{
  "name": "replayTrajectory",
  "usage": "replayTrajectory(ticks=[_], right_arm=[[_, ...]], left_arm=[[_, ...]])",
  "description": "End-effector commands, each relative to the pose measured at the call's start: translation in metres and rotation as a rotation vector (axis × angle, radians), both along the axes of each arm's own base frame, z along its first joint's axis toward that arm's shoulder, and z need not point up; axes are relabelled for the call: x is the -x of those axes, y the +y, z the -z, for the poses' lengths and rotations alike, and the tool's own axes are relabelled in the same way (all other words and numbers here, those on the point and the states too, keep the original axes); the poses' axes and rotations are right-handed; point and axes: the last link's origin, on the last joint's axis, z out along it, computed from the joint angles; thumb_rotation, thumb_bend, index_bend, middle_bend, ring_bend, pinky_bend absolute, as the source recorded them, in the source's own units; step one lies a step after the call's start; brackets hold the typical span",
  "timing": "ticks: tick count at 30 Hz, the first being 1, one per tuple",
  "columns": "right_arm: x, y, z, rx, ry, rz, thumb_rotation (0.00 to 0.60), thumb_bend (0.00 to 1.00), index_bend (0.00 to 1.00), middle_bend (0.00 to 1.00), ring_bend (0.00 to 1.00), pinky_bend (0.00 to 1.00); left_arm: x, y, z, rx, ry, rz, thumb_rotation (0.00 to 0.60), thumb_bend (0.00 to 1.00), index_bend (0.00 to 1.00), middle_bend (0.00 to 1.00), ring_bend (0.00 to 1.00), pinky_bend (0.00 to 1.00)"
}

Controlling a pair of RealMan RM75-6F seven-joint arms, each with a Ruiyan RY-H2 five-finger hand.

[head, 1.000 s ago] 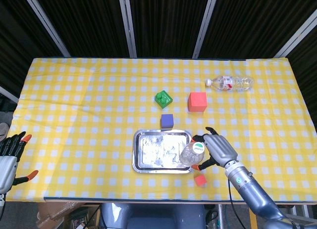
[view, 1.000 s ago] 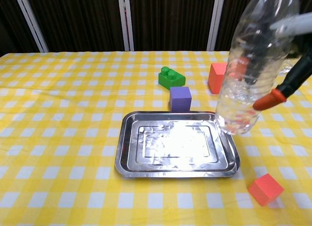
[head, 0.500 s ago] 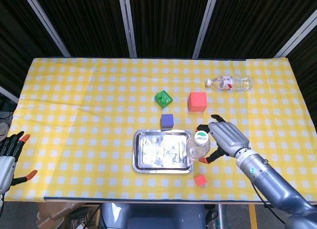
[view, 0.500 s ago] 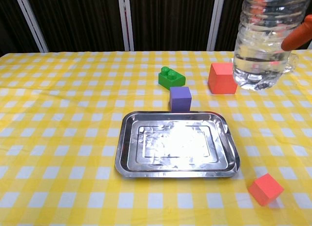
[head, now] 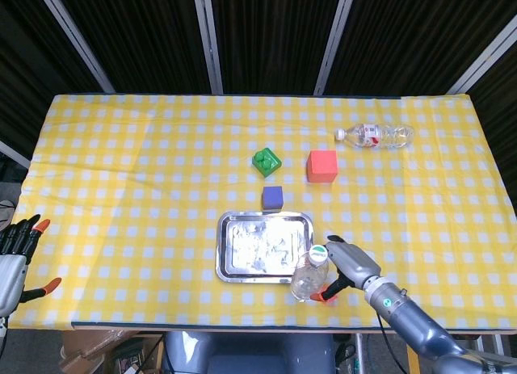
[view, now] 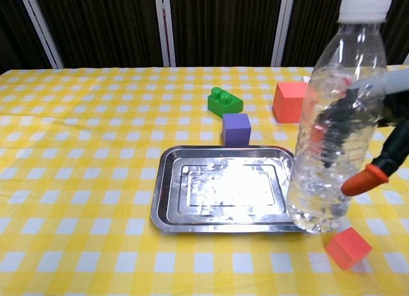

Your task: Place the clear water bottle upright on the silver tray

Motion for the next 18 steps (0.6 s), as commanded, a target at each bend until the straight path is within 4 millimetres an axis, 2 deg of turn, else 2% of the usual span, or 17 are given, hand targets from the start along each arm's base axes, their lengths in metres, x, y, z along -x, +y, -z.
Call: replayTrajectory(ticks=[1, 8, 13, 18], right_arm=[[0.002, -0.003, 0.017, 0.075, -0.120, -0.026, 0.600, 0.42, 0.75, 0.61, 0.34, 0.00], [-0.009, -0.012, 0.019, 0.134, -0.273, -0.075, 0.600, 0.42, 0.75, 0.61, 0.34, 0.00], [-0.005, -0.021, 0.022, 0.141, -0.276, -0.074, 0.600, 0.42, 0.75, 0.61, 0.34, 0.00], [-0.007, -0.017, 0.030, 0.121, -0.271, -0.088, 0.600, 0.42, 0.75, 0.61, 0.34, 0.00]], left_arm=[[0.000, 0.000, 0.000, 0.001, 0.003, -0.002, 0.600, 0.14, 0.01, 0.00, 0.00, 0.00], [0.001, 0.001, 0.002, 0.005, 0.009, -0.006, 0.600, 0.14, 0.01, 0.00, 0.00, 0.00], [0.002, 0.001, 0.001, 0.002, 0.010, -0.010, 0.600, 0.14, 0.01, 0.00, 0.00, 0.00], [0.002, 0.002, 0.002, 0.004, 0.013, -0.010, 0.600, 0.14, 0.01, 0.00, 0.00, 0.00]])
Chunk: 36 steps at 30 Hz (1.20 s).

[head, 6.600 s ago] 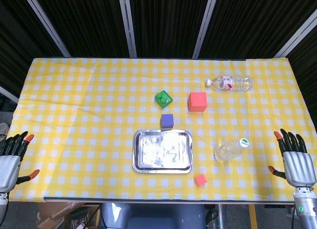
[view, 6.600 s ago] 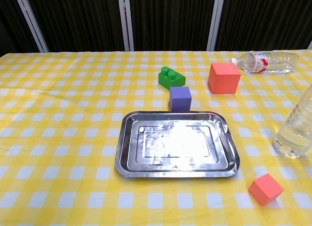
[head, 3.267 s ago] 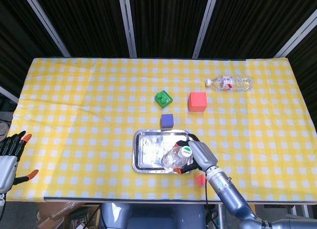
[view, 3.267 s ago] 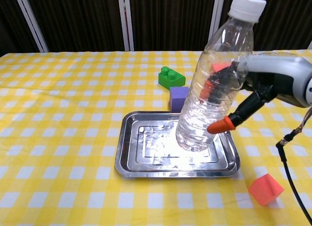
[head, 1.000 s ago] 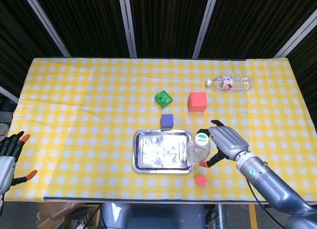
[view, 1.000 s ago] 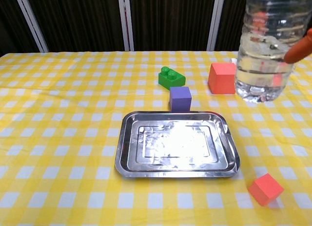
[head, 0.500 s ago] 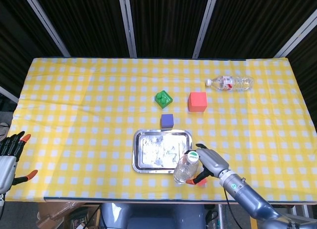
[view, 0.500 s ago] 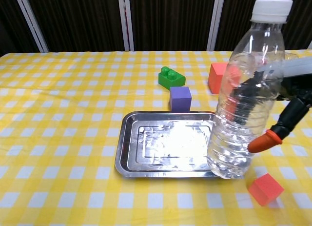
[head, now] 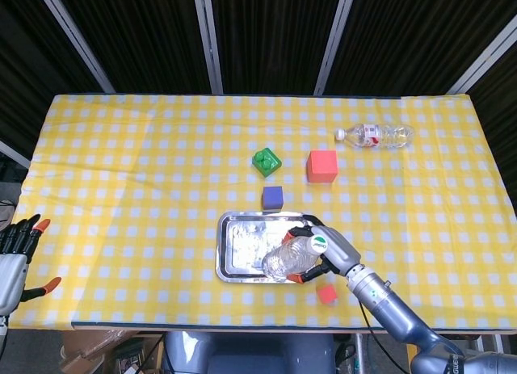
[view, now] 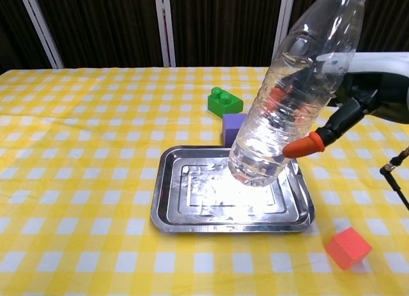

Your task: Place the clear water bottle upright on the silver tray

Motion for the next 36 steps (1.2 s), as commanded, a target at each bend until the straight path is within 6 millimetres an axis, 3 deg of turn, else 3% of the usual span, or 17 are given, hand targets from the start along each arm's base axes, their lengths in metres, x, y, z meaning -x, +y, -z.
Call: replayTrajectory(ticks=[1, 8, 15, 18, 21, 25, 36], right_arm=[[-0.004, 0.003, 0.005, -0.010, 0.006, -0.019, 0.600, 0.42, 0.75, 0.61, 0.34, 0.00], [-0.033, 0.011, 0.013, 0.000, 0.012, -0.080, 0.600, 0.42, 0.75, 0.61, 0.34, 0.00], [-0.083, 0.025, 0.033, -0.010, 0.028, -0.160, 0.600, 0.42, 0.75, 0.61, 0.34, 0.00], [-0.087, 0.025, 0.037, -0.002, 0.055, -0.137, 0.600, 0.42, 0.75, 0.61, 0.34, 0.00], [-0.073, 0.019, 0.032, 0.020, 0.090, -0.079, 0.600, 0.42, 0.75, 0.61, 0.34, 0.00], [-0.039, 0.007, 0.012, 0.057, 0.136, 0.006, 0.600, 0.42, 0.75, 0.61, 0.34, 0.00], [0.075, -0.013, -0.074, 0.166, 0.219, 0.189, 0.600, 0.42, 0.75, 0.61, 0.34, 0.00]], left_arm=[[0.000, 0.000, 0.001, 0.003, 0.002, 0.001, 0.600, 0.14, 0.01, 0.00, 0.00, 0.00], [-0.001, 0.000, 0.002, 0.003, -0.003, 0.003, 0.600, 0.14, 0.01, 0.00, 0.00, 0.00], [0.000, 0.001, 0.002, 0.015, -0.005, 0.002, 0.600, 0.14, 0.01, 0.00, 0.00, 0.00], [0.002, 0.001, -0.001, 0.009, -0.010, 0.000, 0.600, 0.14, 0.01, 0.00, 0.00, 0.00], [0.003, 0.001, -0.002, 0.003, -0.014, -0.003, 0.600, 0.14, 0.01, 0.00, 0.00, 0.00], [0.002, 0.000, -0.002, 0.005, -0.013, -0.003, 0.600, 0.14, 0.01, 0.00, 0.00, 0.00], [0.000, 0.001, 0.005, 0.013, 0.013, -0.007, 0.600, 0.14, 0.01, 0.00, 0.00, 0.00]])
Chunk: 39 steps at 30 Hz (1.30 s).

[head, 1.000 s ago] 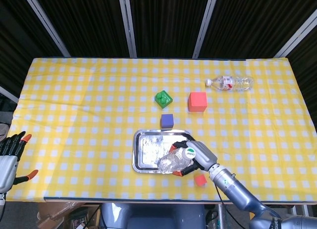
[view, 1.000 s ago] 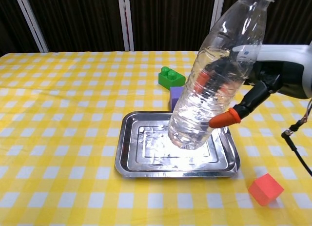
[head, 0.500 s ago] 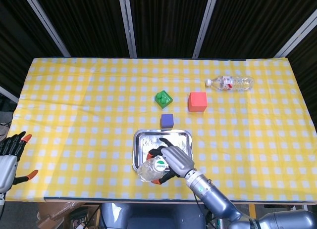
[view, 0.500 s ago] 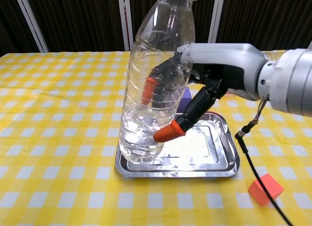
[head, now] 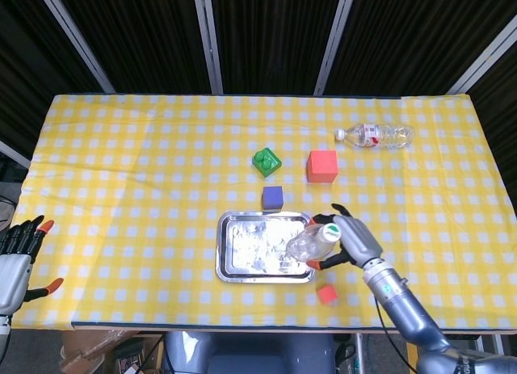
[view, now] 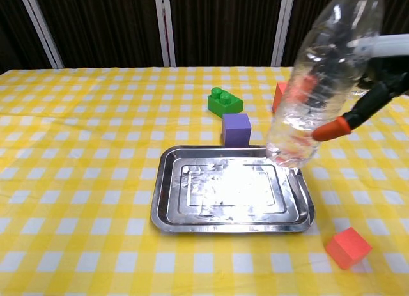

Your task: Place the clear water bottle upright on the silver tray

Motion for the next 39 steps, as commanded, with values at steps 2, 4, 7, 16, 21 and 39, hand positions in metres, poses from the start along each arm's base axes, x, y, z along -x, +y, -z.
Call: replayTrajectory(ticks=[2, 4, 7, 16, 21, 39], right_arm=[[0.064, -0.003, -0.046, 0.038, 0.063, 0.080, 0.600, 0.42, 0.75, 0.61, 0.34, 0.00], [0.072, -0.003, -0.052, 0.036, 0.051, 0.084, 0.600, 0.42, 0.75, 0.61, 0.34, 0.00], [0.073, -0.003, -0.053, 0.025, 0.033, 0.070, 0.600, 0.42, 0.75, 0.61, 0.34, 0.00], [0.029, 0.002, -0.013, -0.085, -0.004, -0.060, 0.600, 0.42, 0.75, 0.61, 0.34, 0.00], [-0.018, 0.009, 0.024, -0.149, -0.049, -0.148, 0.600, 0.42, 0.75, 0.61, 0.34, 0.00], [-0.018, 0.003, 0.027, -0.074, 0.046, -0.044, 0.600, 0.43, 0.75, 0.61, 0.34, 0.00]], left_arm=[[-0.002, -0.001, 0.000, -0.008, 0.002, 0.003, 0.600, 0.14, 0.01, 0.00, 0.00, 0.00], [-0.002, -0.001, 0.000, -0.010, 0.003, 0.004, 0.600, 0.14, 0.01, 0.00, 0.00, 0.00], [-0.003, -0.001, 0.001, -0.007, 0.004, 0.004, 0.600, 0.14, 0.01, 0.00, 0.00, 0.00], [-0.004, -0.003, -0.001, -0.012, -0.007, 0.010, 0.600, 0.14, 0.01, 0.00, 0.00, 0.00], [-0.003, -0.003, -0.005, -0.016, -0.021, 0.016, 0.600, 0.14, 0.01, 0.00, 0.00, 0.00], [0.000, -0.007, -0.012, -0.024, -0.033, 0.011, 0.600, 0.14, 0.01, 0.00, 0.00, 0.00]])
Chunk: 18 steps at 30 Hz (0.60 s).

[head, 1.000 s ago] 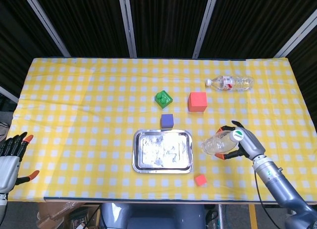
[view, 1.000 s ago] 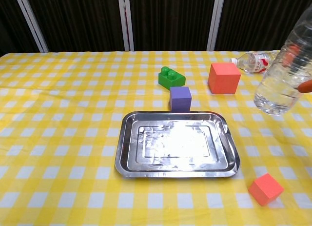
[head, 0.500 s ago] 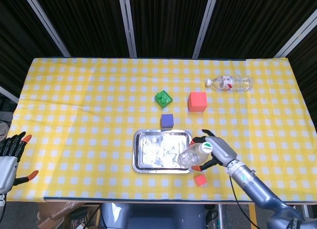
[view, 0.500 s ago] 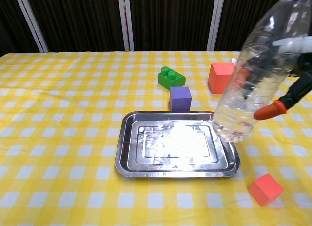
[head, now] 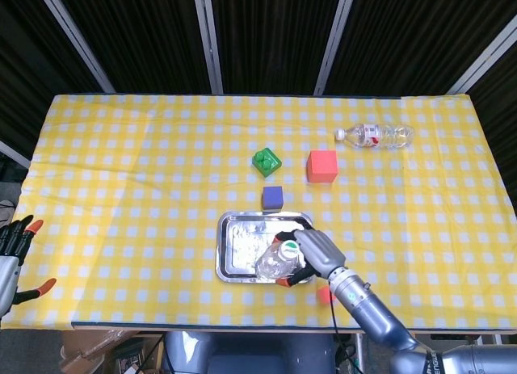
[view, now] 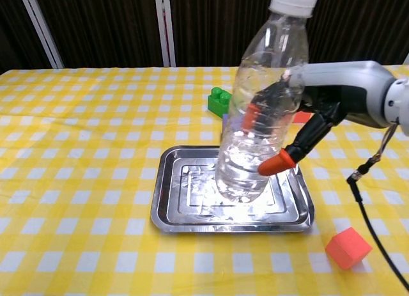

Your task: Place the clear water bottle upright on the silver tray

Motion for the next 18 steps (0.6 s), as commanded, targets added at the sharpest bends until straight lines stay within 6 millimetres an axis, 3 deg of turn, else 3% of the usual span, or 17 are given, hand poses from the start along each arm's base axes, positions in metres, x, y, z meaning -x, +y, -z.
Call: replayTrajectory(ticks=[1, 7, 10, 13, 18], right_arm=[[0.034, -0.009, -0.025, 0.058, 0.046, 0.059, 0.600, 0.43, 0.75, 0.61, 0.34, 0.00], [0.084, -0.014, -0.059, 0.122, 0.121, 0.124, 0.600, 0.43, 0.75, 0.61, 0.34, 0.00], [0.100, -0.010, -0.061, 0.113, 0.116, 0.146, 0.600, 0.42, 0.75, 0.61, 0.34, 0.00], [0.103, -0.005, -0.051, 0.074, 0.084, 0.136, 0.600, 0.43, 0.75, 0.61, 0.34, 0.00], [0.089, 0.002, -0.028, 0.011, 0.029, 0.082, 0.600, 0.43, 0.75, 0.61, 0.34, 0.00]], left_arm=[[-0.001, 0.000, 0.002, 0.006, 0.005, 0.001, 0.600, 0.14, 0.01, 0.00, 0.00, 0.00], [-0.002, 0.001, 0.007, 0.011, 0.018, -0.001, 0.600, 0.14, 0.01, 0.00, 0.00, 0.00], [-0.003, 0.001, 0.008, 0.012, 0.022, -0.001, 0.600, 0.14, 0.01, 0.00, 0.00, 0.00], [-0.003, 0.002, 0.010, 0.017, 0.028, -0.002, 0.600, 0.14, 0.01, 0.00, 0.00, 0.00], [-0.003, 0.003, 0.011, 0.020, 0.034, -0.001, 0.600, 0.14, 0.01, 0.00, 0.00, 0.00]])
